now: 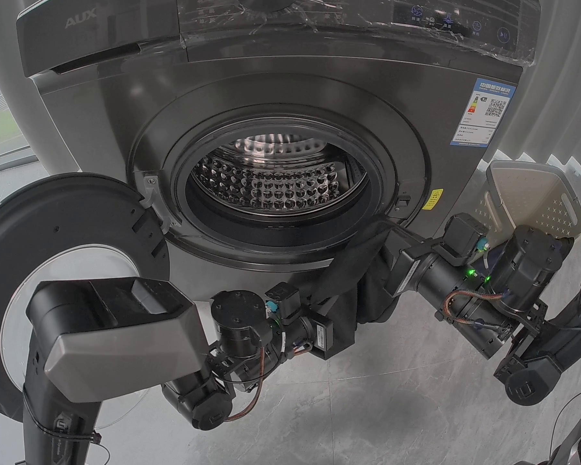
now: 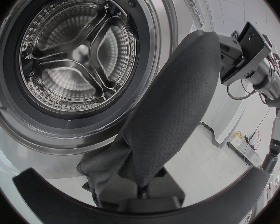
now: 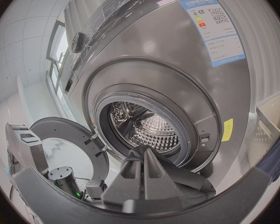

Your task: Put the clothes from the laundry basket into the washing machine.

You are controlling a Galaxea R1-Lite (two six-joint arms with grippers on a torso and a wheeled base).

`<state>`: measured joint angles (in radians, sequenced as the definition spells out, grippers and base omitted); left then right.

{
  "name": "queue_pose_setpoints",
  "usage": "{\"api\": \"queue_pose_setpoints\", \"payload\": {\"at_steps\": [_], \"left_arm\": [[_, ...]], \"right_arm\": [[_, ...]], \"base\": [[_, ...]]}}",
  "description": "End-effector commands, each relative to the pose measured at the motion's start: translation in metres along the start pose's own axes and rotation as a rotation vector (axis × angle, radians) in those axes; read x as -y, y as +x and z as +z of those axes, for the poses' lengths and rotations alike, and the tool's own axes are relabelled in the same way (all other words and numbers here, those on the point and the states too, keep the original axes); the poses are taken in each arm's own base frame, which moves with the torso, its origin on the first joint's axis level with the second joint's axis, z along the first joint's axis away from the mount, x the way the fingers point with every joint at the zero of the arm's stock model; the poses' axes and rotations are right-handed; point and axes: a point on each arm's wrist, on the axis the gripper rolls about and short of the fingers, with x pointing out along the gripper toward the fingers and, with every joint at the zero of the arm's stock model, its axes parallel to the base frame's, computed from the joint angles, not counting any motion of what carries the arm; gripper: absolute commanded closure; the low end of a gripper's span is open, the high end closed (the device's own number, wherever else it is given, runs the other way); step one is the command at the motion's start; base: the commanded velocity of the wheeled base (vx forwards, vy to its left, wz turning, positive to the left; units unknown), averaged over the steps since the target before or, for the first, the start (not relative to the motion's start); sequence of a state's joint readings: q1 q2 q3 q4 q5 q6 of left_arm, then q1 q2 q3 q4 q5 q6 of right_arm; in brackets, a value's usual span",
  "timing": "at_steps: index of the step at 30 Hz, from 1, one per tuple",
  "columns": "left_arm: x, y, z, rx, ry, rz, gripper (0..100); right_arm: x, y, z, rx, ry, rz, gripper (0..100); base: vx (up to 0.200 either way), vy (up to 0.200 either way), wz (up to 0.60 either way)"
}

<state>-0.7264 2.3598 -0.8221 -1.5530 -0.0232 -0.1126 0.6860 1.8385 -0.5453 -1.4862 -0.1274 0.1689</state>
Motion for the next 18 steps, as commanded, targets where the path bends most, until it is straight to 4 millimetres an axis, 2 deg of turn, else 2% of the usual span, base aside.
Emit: {"api": "queue_pose_setpoints", "payload": {"at_steps": [1,4,5,9,13,18], "left_arm": [[0.002,-0.010,0.018,0.023,0.001,0.001,100],[0.003,-0.019,0.028,0.031,0.001,0.001,100],[0.002,-0.029,0.039,0.042,0.003,0.004,100],[0.003,-0.046,0.057,0.062,0.007,0.006,100],[-0.004,-0.066,0.081,0.112,0.011,0.033,100],[-0.009,-0.085,0.101,0.154,0.013,0.055,100]], "right_arm": [[0.001,0.000,0.000,-0.001,-0.001,-0.002,100],[0.003,0.000,0.000,-0.002,-0.001,-0.011,100],[0.004,0.000,0.000,0.000,0.004,-0.015,100],[0.004,0.001,0.000,-0.003,0.007,-0.016,100],[0.005,0.000,-0.001,-0.006,0.007,-0.016,100],[0.002,-0.002,-0.004,-0.016,0.009,-0.009,100]], "base": [[0.000,0.000,0.00],[0.000,0.000,0.00],[0.000,0.000,0.00],[0.000,0.000,0.00],[0.000,0.000,0.00],[0.000,0.000,0.00]]}}
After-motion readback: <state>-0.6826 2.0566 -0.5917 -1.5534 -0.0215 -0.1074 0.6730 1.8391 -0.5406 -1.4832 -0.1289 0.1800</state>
